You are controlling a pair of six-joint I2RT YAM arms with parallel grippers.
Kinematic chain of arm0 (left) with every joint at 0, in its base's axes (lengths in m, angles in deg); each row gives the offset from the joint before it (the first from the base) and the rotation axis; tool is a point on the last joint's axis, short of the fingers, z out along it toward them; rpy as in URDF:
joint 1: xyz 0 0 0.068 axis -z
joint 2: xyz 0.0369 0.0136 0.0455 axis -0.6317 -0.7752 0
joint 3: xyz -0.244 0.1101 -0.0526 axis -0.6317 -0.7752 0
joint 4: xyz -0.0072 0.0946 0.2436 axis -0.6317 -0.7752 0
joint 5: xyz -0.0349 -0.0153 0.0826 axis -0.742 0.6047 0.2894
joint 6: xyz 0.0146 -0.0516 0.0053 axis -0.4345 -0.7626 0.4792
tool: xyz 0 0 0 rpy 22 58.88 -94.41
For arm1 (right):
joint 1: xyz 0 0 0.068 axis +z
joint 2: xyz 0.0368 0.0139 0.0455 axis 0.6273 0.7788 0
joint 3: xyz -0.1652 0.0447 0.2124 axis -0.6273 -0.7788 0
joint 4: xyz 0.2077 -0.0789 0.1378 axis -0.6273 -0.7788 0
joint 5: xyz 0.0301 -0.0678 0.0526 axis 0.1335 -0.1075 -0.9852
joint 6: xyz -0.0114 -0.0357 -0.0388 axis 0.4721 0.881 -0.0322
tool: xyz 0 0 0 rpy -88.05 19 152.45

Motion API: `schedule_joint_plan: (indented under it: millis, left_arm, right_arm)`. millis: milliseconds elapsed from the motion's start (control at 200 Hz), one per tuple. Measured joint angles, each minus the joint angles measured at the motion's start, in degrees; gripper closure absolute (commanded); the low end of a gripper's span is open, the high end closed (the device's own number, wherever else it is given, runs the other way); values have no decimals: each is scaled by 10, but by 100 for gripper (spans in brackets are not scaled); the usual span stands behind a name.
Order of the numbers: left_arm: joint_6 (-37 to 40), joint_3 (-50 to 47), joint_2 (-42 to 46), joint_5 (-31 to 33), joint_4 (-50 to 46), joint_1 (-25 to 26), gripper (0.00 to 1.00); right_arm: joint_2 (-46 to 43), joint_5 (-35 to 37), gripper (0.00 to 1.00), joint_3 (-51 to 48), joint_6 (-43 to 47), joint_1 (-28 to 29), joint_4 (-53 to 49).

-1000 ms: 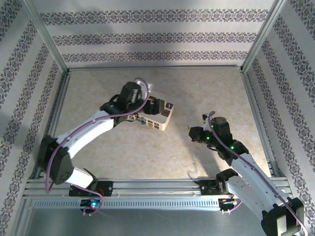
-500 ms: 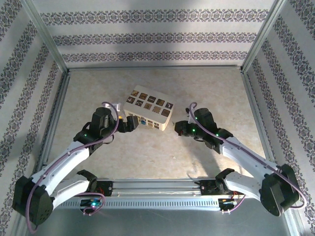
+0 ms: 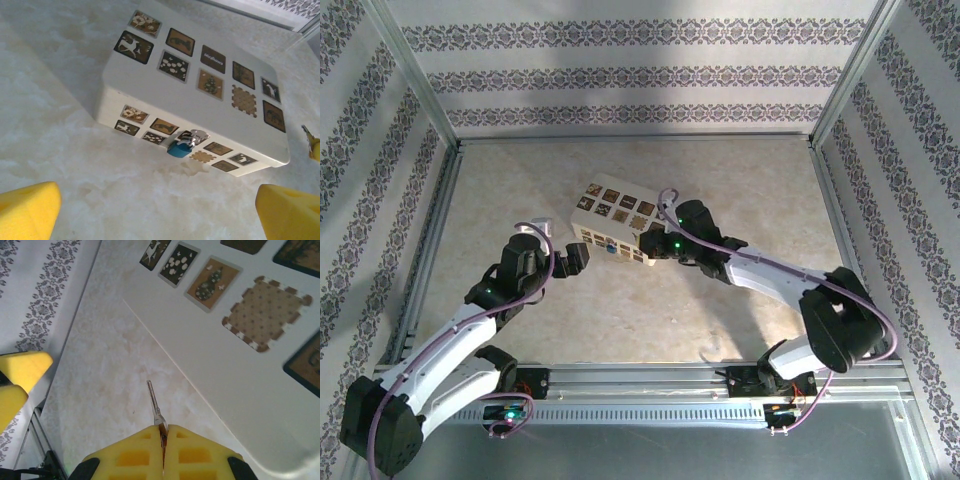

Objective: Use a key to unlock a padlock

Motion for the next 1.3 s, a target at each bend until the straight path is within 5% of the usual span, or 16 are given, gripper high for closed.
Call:
schedule_joint_plan:
  millis: [545,815,1299]
  left_arm:
    - [1,-13,-33,4,10,-16,1]
    - [-13,-31,-79,-89,50,-69,1]
    - [-41,-31,-219,-256,154,-98,18]
  right_arm:
    - [127,-53,100,30,-4,-24,165]
    - [155,-66,100,16,-15,-36,204]
    - [185,-88,100,-14,-54,-39,319]
